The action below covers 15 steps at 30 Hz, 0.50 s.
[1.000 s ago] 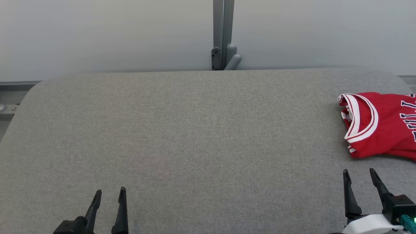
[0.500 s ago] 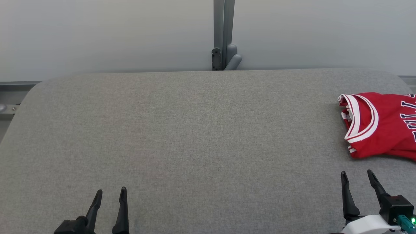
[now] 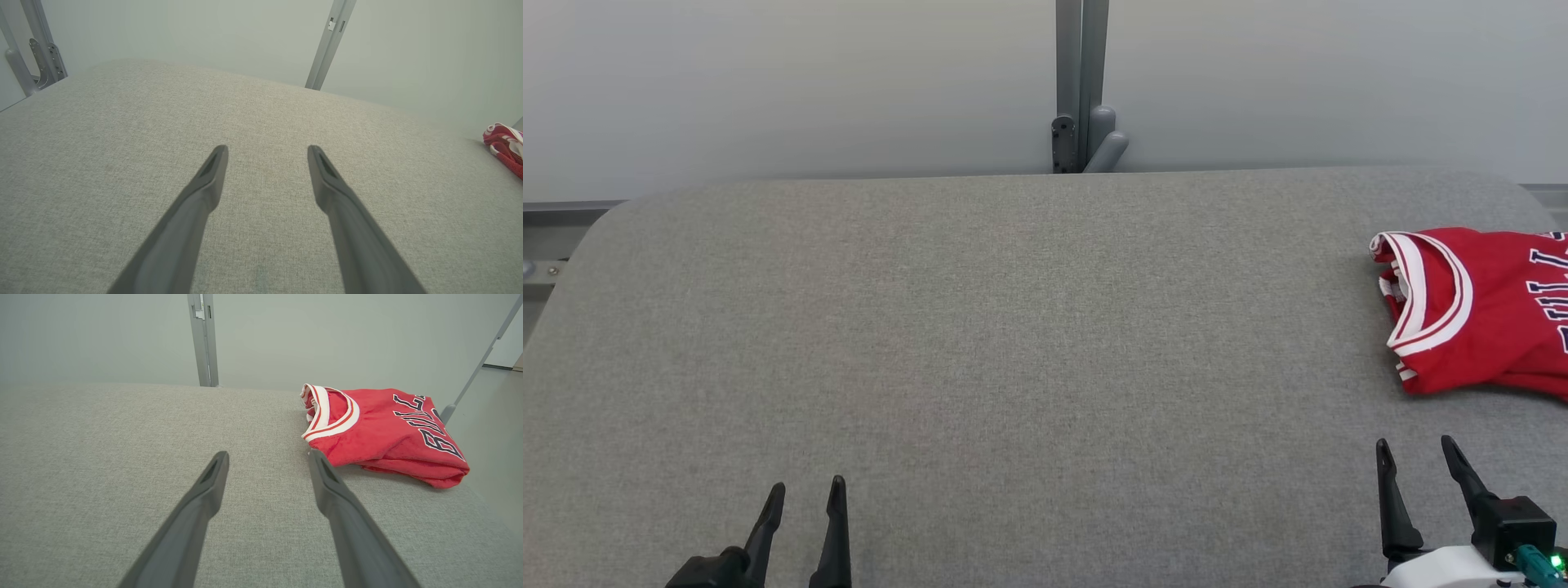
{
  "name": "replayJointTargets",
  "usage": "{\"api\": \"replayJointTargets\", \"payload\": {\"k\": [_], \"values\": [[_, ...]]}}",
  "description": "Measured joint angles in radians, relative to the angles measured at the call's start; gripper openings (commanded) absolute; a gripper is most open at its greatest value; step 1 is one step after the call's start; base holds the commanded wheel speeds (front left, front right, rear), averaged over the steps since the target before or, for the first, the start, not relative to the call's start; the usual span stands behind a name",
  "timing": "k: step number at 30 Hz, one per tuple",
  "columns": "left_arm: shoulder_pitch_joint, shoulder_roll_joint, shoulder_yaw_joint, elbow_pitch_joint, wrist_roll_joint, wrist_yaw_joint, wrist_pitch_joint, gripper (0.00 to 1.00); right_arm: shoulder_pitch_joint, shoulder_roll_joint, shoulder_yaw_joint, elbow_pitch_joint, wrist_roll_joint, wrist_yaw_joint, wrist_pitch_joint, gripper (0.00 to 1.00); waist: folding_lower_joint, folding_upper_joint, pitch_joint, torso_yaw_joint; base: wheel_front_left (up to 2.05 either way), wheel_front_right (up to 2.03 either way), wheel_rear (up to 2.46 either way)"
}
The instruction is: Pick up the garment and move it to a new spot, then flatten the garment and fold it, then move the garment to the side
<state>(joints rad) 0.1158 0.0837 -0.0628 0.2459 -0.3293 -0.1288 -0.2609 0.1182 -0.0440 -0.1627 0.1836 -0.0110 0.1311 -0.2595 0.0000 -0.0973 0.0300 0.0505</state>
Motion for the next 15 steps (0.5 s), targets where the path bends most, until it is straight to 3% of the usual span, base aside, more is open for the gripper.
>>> {"api": "replayJointTargets", "payload": {"k": [4, 5, 15], "values": [[-0.002, -0.001, 0.001, 0.0, 0.0, 0.0, 0.0, 1.0, -0.001, -0.001, 0.002, -0.001, 0.0, 0.0, 0.0, 1.0, 0.0, 0.0, 0.003, -0.001, 0.0, 0.0, 0.0], [-0.001, -0.001, -0.001, 0.005, 0.0, 0.0, 0.0, 0.0, 0.0, 0.0, 0.002, 0.005, 0.0, 0.0, 0.0, 0.0, 0.0, 0.0, 0.003, -0.002, 0.0, 0.0, 0.0], [0.003, -0.011, -0.002, 0.066, -0.044, 0.003, 0.02, 0.0, -0.001, 0.016, 0.005, 0.081, 0.05, 0.0, 0.025, 0.0, 0.0, 0.0012, 0.004, -0.003, 0.0, 0.0, 0.0]]}}
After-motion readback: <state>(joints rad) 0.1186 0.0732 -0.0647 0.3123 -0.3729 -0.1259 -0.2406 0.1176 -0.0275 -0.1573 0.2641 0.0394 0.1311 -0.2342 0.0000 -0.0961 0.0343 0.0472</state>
